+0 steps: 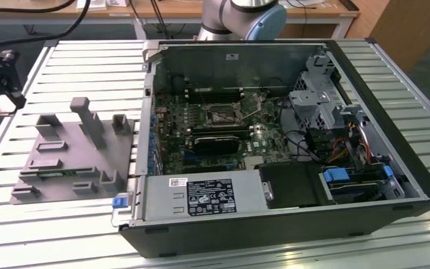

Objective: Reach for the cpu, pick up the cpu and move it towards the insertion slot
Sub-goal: 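Pick up the cpu and move it towards the insertion slot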

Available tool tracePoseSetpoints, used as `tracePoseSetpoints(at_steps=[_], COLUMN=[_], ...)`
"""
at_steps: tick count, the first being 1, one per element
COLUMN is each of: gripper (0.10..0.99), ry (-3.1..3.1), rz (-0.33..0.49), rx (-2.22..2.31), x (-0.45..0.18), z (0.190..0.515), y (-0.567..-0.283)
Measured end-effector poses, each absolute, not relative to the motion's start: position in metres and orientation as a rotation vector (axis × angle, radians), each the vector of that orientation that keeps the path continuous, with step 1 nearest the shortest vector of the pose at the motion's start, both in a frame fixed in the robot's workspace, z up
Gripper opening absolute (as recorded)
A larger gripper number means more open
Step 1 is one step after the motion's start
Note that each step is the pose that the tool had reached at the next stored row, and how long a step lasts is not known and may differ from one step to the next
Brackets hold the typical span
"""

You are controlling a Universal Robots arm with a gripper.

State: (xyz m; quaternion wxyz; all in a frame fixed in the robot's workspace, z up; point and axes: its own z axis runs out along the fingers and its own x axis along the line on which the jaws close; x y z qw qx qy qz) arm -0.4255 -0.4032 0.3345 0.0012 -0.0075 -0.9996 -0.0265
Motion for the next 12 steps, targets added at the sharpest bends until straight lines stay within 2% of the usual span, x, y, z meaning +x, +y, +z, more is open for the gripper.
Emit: tracePoseSetpoints(at_steps=[12], gripper=[0.541], ry=[-3.141], rz=[-0.083], rx=[-0.023], x=[-0.425], z=[0.385], y=[-0.403])
